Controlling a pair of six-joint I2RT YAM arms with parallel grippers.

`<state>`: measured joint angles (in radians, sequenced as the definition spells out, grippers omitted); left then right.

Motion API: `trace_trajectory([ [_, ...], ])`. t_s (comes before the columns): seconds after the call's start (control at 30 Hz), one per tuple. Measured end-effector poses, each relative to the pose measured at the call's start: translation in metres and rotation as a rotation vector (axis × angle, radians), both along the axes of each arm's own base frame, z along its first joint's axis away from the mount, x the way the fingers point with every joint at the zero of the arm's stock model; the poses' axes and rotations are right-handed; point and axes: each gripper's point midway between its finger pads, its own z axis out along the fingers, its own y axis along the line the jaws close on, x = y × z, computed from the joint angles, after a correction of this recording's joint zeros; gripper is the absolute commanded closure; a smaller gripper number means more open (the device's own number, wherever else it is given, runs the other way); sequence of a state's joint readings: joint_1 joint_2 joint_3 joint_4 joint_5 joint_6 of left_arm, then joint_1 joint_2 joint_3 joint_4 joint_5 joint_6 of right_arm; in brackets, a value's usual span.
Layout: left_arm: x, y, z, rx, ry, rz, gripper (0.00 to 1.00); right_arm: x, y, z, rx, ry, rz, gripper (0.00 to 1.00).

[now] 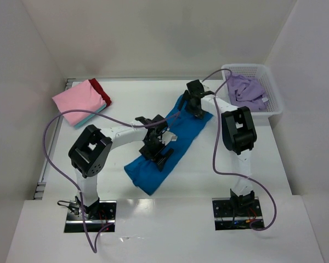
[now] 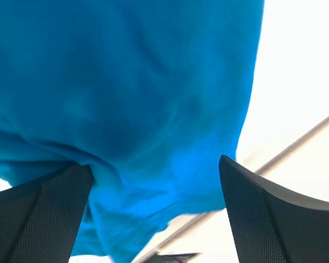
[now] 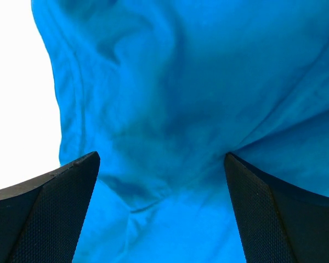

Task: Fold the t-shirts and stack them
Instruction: Rotate the tshirt 90 degrees

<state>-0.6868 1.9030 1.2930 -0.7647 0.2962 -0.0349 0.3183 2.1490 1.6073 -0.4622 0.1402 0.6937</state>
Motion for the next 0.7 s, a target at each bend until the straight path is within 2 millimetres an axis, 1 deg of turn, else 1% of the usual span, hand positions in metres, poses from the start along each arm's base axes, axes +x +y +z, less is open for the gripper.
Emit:
trace_trajectory([
  [0.17,-0.023,-0.013,0.000,0.011,0.060,0.013,0.00,0.017,0.036,0.003,0.022,-0.034,0.060,0.00],
  [0.3,-0.028,-0.017,0.001,0.004,0.085,0.033,0.00,0.032,0.065,0.005,0.052,-0.066,0.106,0.00],
  [0.4,-0.032,-0.021,0.003,-0.017,0.111,0.037,0.00,0.038,0.084,0.007,0.072,-0.084,0.141,0.00],
  [0.57,-0.039,-0.027,0.006,-0.055,0.156,0.033,0.00,0.040,0.109,0.008,0.111,-0.103,0.191,0.00],
  [0.7,-0.043,-0.030,0.008,-0.072,0.176,0.027,0.00,0.043,0.121,0.010,0.140,-0.118,0.219,0.00],
])
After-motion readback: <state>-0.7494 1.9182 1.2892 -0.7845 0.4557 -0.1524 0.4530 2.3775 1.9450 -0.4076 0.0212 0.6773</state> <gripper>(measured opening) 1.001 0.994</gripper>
